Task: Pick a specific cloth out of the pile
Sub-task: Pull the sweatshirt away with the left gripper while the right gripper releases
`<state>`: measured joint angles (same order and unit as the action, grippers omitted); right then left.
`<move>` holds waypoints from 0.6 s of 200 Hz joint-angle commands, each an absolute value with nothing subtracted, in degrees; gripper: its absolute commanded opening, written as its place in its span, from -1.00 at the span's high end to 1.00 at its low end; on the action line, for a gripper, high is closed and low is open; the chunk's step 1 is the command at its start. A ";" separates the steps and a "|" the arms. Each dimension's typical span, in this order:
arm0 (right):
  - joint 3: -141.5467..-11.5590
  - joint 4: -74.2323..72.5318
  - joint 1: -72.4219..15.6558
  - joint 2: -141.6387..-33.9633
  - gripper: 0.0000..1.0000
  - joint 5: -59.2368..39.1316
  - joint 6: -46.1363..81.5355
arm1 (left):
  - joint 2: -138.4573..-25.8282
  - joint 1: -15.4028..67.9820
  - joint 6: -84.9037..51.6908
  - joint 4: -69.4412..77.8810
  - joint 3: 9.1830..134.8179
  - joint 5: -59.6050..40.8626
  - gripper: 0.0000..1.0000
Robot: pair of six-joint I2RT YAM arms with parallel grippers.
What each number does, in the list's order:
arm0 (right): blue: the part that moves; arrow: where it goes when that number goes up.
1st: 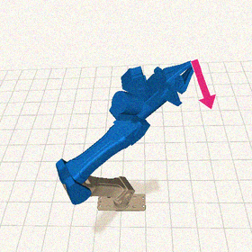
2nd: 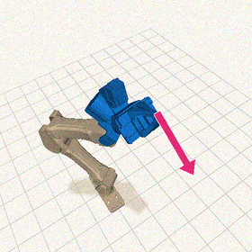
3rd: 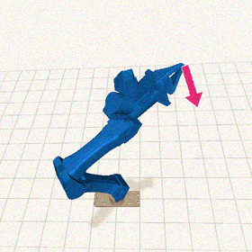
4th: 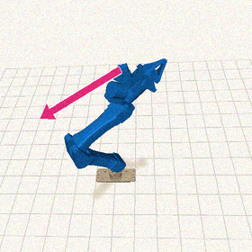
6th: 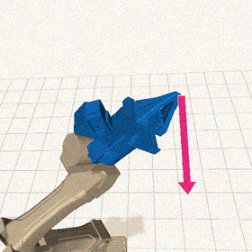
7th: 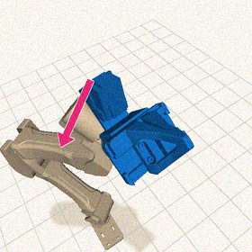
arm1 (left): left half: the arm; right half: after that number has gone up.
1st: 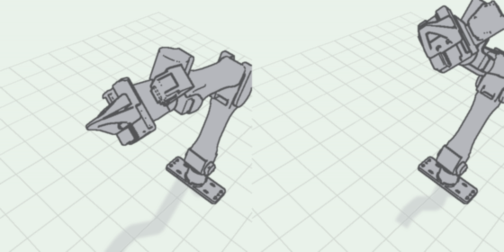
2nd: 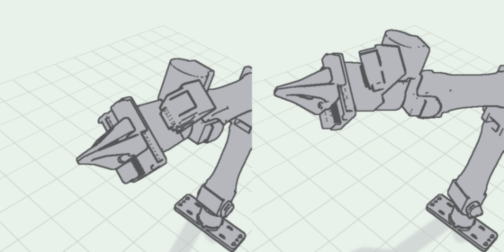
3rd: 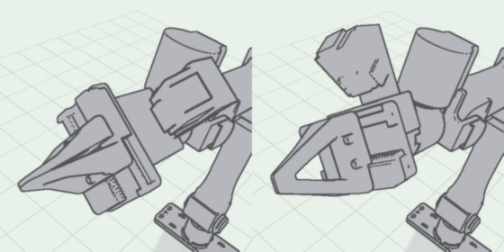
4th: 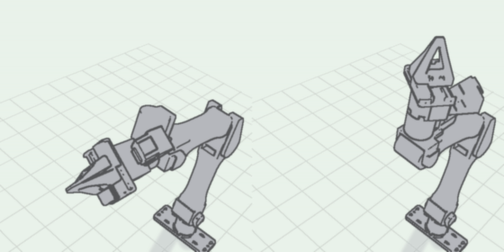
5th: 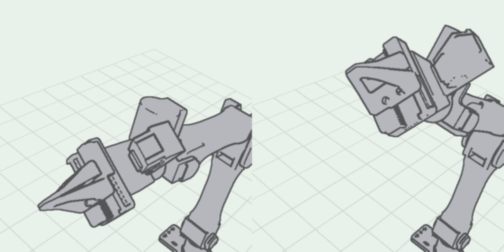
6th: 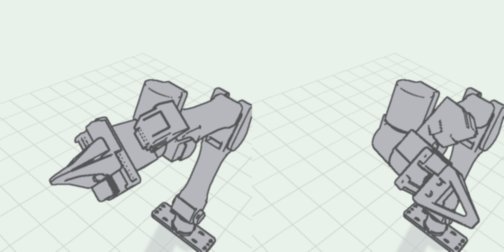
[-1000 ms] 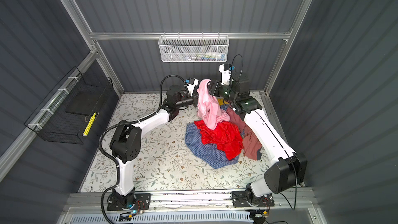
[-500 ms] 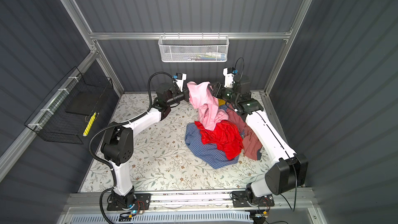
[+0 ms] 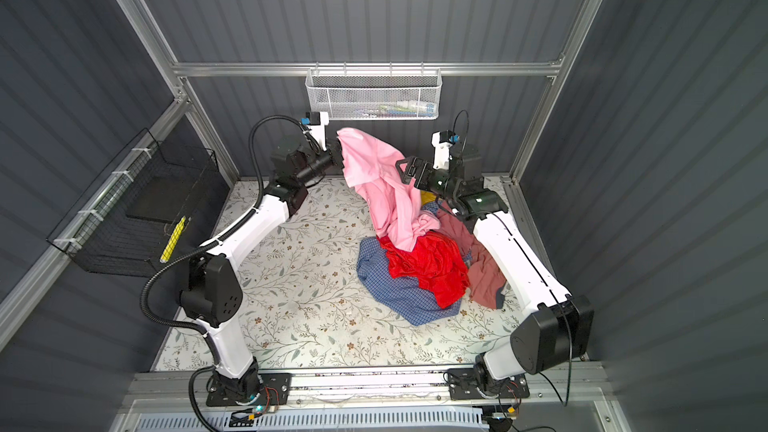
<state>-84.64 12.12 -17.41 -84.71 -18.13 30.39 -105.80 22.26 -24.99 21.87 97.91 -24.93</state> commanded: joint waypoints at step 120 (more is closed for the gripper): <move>-86.40 15.22 -17.31 -85.09 -0.98 -14.94 26.82 | -98.08 15.18 -5.71 -3.78 120.01 -1.96 1.00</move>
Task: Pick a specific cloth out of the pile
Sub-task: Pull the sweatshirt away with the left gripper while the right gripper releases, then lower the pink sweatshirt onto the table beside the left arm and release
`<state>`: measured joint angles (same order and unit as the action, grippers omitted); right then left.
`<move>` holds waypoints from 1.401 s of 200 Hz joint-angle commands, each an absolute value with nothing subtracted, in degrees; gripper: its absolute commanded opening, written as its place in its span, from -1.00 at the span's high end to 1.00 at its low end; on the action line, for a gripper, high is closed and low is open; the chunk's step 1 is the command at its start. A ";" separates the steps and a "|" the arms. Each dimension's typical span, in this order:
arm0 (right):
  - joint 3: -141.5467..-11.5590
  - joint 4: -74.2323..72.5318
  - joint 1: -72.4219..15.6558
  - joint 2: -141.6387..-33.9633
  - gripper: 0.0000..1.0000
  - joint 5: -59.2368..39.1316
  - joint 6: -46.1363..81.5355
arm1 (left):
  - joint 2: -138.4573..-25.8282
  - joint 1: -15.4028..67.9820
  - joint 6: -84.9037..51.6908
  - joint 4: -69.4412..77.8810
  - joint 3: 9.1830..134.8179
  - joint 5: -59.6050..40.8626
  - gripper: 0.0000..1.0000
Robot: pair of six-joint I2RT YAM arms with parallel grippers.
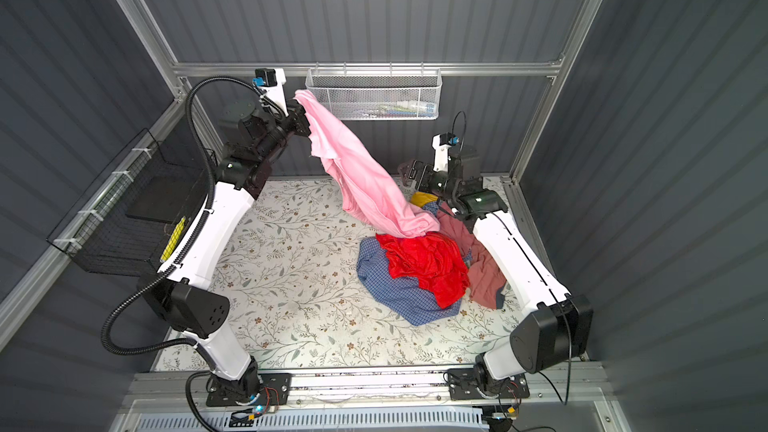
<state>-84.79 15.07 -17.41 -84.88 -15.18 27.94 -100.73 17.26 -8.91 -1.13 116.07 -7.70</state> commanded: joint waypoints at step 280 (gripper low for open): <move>-83.75 15.64 -17.49 -85.68 -0.98 -17.86 26.85 | -91.38 9.58 -4.50 -15.73 97.21 7.72 1.00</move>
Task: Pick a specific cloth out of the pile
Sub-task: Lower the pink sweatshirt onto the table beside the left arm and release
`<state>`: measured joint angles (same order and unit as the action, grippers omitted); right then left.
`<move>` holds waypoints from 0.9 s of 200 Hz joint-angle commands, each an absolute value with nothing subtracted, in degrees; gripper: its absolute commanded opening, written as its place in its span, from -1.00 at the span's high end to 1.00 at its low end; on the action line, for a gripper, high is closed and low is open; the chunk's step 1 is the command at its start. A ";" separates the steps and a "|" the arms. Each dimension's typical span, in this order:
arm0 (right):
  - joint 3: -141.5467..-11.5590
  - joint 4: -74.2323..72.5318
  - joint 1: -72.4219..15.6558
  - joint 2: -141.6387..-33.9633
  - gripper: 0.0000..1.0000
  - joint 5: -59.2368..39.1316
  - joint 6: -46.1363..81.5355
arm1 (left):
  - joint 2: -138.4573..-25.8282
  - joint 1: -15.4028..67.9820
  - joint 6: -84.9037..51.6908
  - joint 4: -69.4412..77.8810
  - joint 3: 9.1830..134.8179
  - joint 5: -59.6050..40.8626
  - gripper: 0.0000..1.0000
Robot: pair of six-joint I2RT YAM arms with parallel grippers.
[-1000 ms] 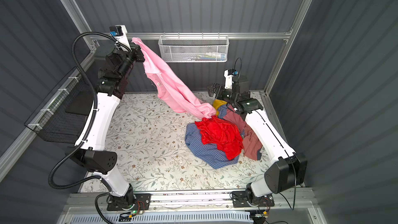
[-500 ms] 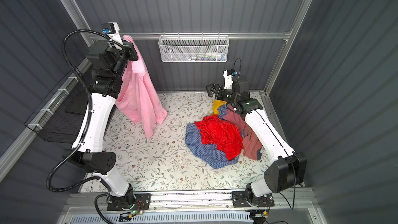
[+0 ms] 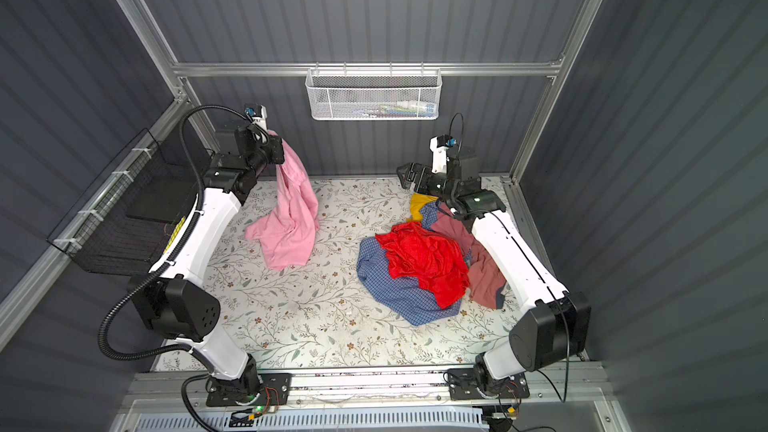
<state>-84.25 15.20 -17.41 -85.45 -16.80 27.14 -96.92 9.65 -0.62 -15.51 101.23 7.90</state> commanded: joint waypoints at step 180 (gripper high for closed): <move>-85.63 17.48 -18.19 -89.63 -0.98 -21.89 26.98 | -79.53 -4.17 -24.44 -25.62 58.42 11.86 1.00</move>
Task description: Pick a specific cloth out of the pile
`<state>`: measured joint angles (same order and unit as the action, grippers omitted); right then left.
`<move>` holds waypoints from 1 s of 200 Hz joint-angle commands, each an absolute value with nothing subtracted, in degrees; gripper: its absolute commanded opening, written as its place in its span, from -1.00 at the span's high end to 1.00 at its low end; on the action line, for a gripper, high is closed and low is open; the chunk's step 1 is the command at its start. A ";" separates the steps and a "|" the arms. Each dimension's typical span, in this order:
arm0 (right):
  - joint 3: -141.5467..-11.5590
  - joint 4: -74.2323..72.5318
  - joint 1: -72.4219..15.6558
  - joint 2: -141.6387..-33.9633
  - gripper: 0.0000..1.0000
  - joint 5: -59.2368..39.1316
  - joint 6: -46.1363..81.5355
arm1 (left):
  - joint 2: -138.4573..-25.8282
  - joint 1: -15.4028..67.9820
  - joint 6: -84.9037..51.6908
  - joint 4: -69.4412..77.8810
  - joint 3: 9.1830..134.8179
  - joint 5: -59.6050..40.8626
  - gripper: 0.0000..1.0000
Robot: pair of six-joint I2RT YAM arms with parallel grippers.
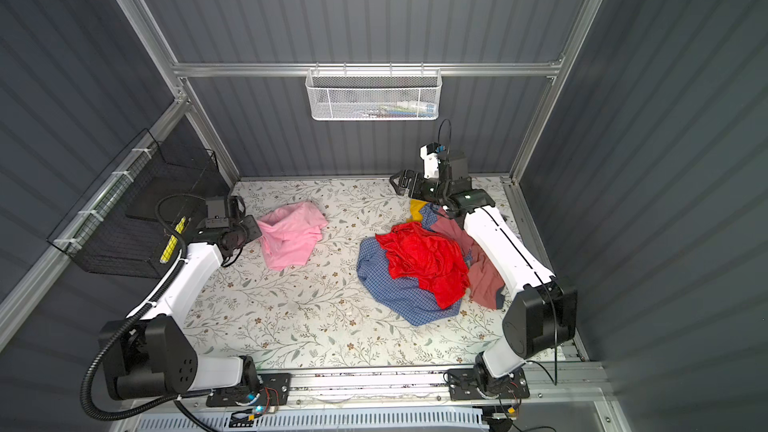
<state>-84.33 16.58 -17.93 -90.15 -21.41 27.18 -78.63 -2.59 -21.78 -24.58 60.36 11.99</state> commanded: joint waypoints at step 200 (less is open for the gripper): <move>-86.11 18.54 -18.19 -90.36 -0.98 -20.21 25.74 | -82.70 3.40 -17.34 -34.69 62.25 33.61 -0.86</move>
<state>-84.36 18.13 -17.93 -90.19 -20.91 26.68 -85.93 -0.03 -18.85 -33.21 58.96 25.36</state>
